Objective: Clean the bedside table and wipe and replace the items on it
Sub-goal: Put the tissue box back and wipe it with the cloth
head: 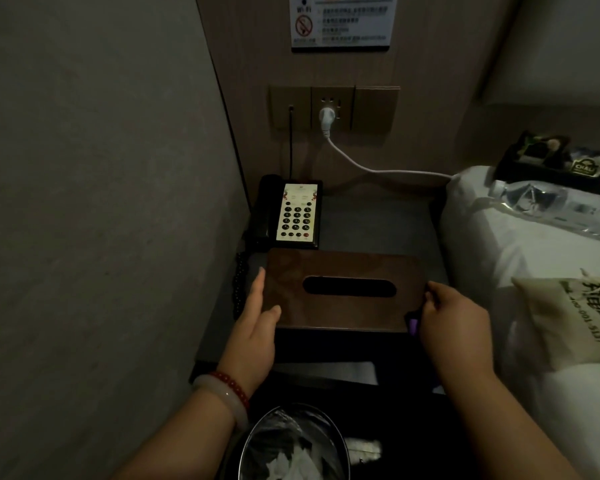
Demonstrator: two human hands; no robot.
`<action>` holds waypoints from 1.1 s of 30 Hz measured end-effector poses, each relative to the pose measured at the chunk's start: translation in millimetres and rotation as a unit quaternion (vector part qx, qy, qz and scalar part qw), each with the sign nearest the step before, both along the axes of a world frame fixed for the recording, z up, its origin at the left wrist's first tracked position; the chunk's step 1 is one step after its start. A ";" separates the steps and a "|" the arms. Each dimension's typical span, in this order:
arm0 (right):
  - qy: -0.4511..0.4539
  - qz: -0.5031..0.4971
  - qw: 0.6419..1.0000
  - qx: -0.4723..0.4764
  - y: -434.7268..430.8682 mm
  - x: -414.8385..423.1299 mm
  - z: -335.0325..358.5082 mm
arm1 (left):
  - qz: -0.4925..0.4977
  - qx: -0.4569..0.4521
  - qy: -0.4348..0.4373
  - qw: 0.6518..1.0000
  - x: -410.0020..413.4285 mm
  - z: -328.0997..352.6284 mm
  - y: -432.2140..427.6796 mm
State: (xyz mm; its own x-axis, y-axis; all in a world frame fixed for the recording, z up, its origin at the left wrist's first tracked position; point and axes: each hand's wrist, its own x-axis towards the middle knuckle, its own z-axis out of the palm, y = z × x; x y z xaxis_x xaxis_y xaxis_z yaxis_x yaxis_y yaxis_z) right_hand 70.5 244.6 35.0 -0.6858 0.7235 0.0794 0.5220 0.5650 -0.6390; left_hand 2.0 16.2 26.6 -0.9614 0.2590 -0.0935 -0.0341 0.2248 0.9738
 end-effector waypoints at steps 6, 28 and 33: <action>-0.055 0.013 0.998 0.022 4.8 -13.8 -12.8 | -0.013 0.001 -0.030 0.999 -7.6 -23.3 3.1; -0.100 0.047 0.987 0.117 15.1 -18.9 -1.3 | -0.028 -0.032 -0.059 0.997 -14.5 -57.5 -4.0; 0.086 0.002 0.984 0.155 5.0 -16.8 55.2 | -0.018 -0.023 -0.051 0.998 -15.6 -62.8 -4.7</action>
State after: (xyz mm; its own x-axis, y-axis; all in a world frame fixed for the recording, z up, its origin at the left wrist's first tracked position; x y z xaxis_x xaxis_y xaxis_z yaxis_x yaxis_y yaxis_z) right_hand 53.8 249.7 90.2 -0.6454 0.6436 0.4113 0.4183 0.7484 -0.5147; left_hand -13.6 11.5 -36.2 -0.9364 0.2867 -0.2023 -0.1228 0.2723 0.9543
